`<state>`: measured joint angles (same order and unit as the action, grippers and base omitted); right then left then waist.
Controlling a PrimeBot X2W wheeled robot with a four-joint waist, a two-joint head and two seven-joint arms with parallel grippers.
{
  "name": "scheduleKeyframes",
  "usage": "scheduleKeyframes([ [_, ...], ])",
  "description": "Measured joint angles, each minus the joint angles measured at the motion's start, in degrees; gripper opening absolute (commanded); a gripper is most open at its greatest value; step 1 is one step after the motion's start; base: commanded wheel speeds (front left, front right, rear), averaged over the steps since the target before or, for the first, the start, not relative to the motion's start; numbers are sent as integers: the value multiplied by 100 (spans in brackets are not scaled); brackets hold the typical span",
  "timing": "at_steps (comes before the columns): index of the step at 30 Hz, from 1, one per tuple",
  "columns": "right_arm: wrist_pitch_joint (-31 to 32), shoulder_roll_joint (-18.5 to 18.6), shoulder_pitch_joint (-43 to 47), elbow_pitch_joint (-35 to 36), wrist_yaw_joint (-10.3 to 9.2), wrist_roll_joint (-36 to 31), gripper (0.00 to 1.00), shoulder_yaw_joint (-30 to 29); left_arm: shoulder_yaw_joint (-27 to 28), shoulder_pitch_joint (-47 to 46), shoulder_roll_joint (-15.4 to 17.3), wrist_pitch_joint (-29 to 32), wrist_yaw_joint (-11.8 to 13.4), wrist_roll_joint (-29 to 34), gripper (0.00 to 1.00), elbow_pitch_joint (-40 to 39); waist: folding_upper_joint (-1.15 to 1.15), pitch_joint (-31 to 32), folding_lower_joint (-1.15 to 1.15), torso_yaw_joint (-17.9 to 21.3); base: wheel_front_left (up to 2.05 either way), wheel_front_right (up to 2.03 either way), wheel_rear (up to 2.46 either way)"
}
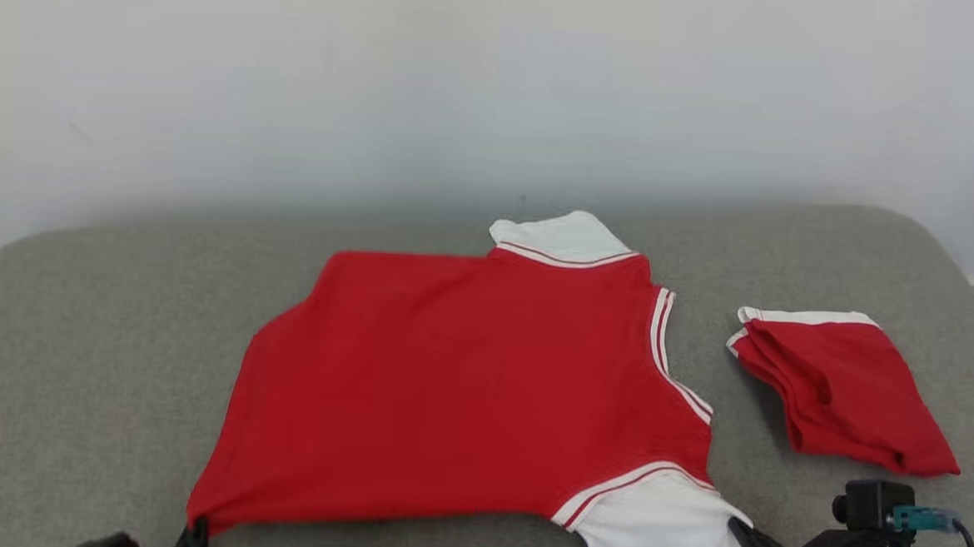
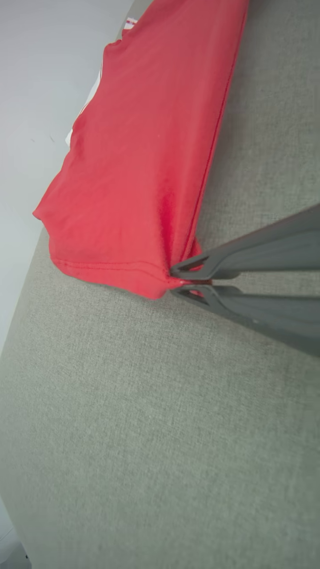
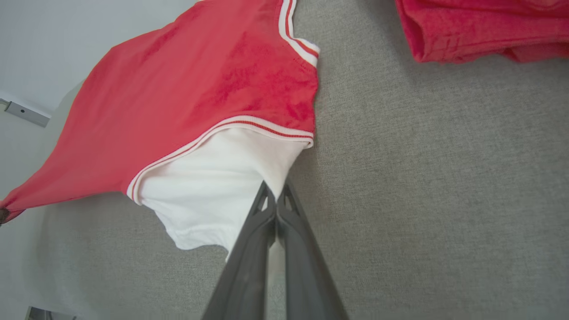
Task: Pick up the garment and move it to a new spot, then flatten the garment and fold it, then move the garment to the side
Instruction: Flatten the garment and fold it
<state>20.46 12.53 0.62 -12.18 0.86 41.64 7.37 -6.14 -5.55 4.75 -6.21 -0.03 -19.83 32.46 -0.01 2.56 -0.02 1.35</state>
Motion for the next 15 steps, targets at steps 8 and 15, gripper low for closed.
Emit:
scheduleKeyframes([
  [8, 332, 1, 667, 568, -390, 1, 0, 7, 44, 421, -26, -46, 3, -101, 0, -174, 0, 287, 1, 20, 0, 0, 0],
  [15, 381, -36, 705, 893, -547, 14, 0, -114, -8, 438, -93, -38, 2, -240, 0, -328, 0, 254, 2, 85, 0, 0, 0],
])
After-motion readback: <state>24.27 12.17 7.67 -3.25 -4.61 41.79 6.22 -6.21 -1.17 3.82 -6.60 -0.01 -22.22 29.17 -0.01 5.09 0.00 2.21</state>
